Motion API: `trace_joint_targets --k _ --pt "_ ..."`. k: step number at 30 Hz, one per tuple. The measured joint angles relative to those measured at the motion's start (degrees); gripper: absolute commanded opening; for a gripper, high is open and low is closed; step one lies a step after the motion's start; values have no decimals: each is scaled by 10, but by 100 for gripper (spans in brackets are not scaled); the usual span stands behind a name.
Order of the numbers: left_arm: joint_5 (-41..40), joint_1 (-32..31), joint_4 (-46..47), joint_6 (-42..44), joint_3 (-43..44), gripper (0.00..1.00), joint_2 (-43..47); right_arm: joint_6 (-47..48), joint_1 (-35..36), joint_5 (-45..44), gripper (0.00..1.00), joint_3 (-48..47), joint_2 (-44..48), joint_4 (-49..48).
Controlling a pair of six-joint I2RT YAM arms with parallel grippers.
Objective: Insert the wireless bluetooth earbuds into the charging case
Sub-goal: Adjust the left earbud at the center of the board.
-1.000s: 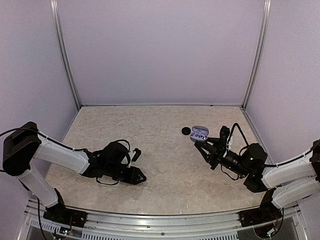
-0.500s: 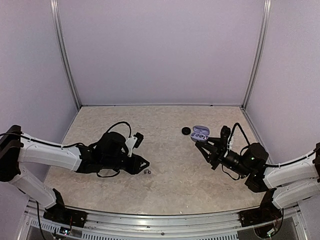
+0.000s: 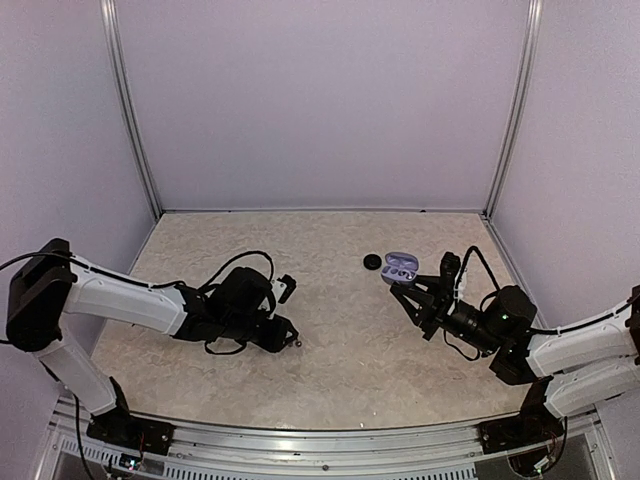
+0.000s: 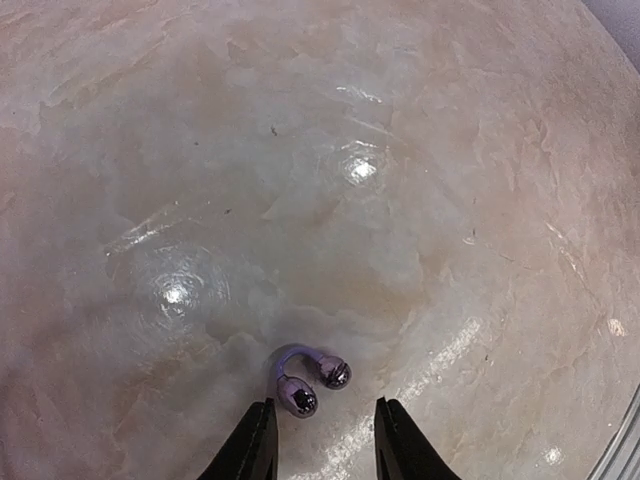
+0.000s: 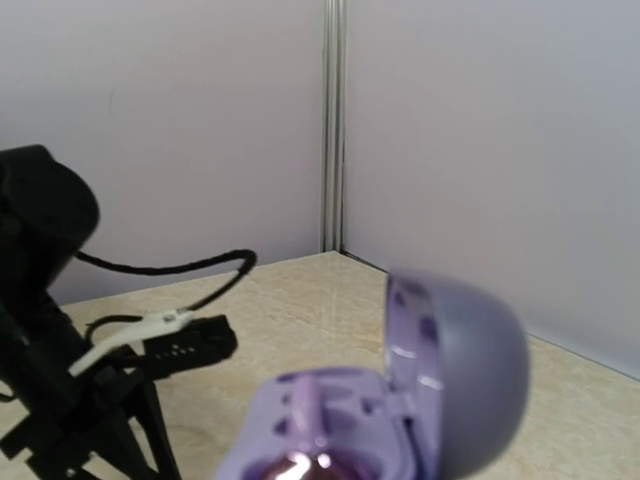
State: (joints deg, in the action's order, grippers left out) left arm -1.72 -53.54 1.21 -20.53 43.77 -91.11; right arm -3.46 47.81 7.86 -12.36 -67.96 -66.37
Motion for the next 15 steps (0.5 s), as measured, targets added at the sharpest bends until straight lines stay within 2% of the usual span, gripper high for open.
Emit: trace_joint_targets --k 3,7,15 --pt "4 5 -6 1 16 36 -17 0 0 0 0 0 0 0" --pt "23 11 -10 28 16 45 -21 2 0 0 0 0 0 1" --pt "97 50 26 187 -45 51 38 4 0 -2 0 0 2 1"
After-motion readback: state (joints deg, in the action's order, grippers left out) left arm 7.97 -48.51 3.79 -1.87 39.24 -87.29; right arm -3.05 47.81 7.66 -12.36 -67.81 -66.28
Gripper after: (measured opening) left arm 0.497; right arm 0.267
